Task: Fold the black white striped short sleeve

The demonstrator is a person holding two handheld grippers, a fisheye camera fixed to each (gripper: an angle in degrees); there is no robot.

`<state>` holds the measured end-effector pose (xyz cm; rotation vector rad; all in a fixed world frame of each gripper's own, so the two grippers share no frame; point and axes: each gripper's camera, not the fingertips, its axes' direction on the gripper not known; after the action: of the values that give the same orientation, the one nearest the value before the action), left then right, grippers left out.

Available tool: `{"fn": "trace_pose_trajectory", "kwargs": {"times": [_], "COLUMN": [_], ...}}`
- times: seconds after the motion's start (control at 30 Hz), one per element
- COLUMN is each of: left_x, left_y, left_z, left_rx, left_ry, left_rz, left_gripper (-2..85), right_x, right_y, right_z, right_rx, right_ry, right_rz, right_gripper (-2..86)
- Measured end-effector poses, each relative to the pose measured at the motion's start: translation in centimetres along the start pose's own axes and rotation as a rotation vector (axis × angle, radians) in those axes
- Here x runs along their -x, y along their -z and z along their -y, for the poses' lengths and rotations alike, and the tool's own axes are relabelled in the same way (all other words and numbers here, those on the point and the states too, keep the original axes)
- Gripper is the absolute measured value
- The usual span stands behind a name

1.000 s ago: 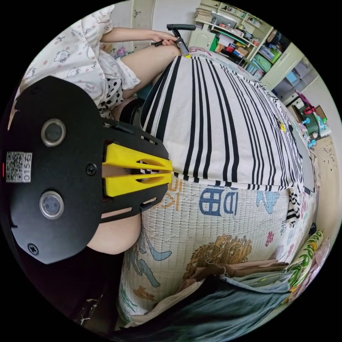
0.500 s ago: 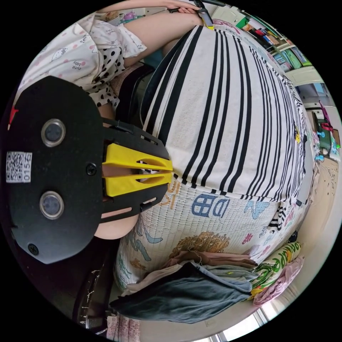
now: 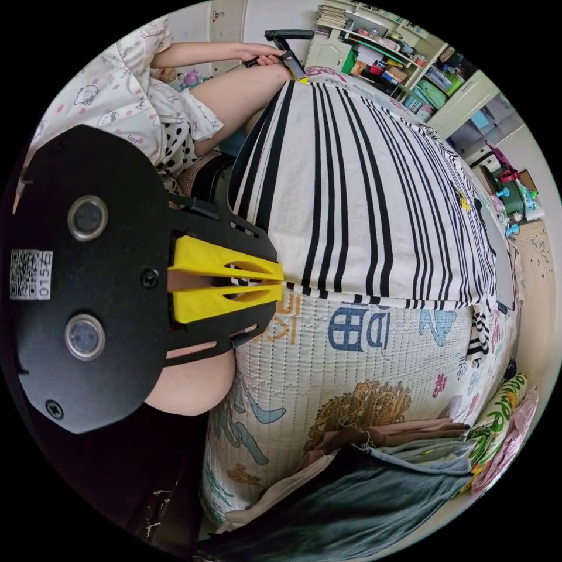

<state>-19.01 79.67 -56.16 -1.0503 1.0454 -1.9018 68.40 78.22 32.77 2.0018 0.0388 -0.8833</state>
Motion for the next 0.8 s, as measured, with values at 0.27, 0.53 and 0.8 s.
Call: {"fn": "trace_pose_trajectory", "kwargs": {"times": [0.27,0.53,0.8], "left_x": [-0.1,-2.1,-16.3], "left_y": [2.2,4.9,14.8], "left_z": [0.4,0.3,1.5], "left_rx": [-0.046,-0.114,-0.48], "left_ry": [0.042,0.114,-0.005], "left_rz": [-0.065,-0.066,0.301], "left_gripper": [0.0,-0.7,-0.5], "right_x": [-4.8,-8.5,-13.9], "right_y": [3.8,9.9,19.3], "right_z": [1.3,0.4,-1.3], "right_rx": [-0.006,-0.123,-0.428], "right_ry": [-0.099,-0.2,-0.31], "right_rz": [0.205,0.252,0.309], "right_gripper": [0.4,1.0,4.0]}}
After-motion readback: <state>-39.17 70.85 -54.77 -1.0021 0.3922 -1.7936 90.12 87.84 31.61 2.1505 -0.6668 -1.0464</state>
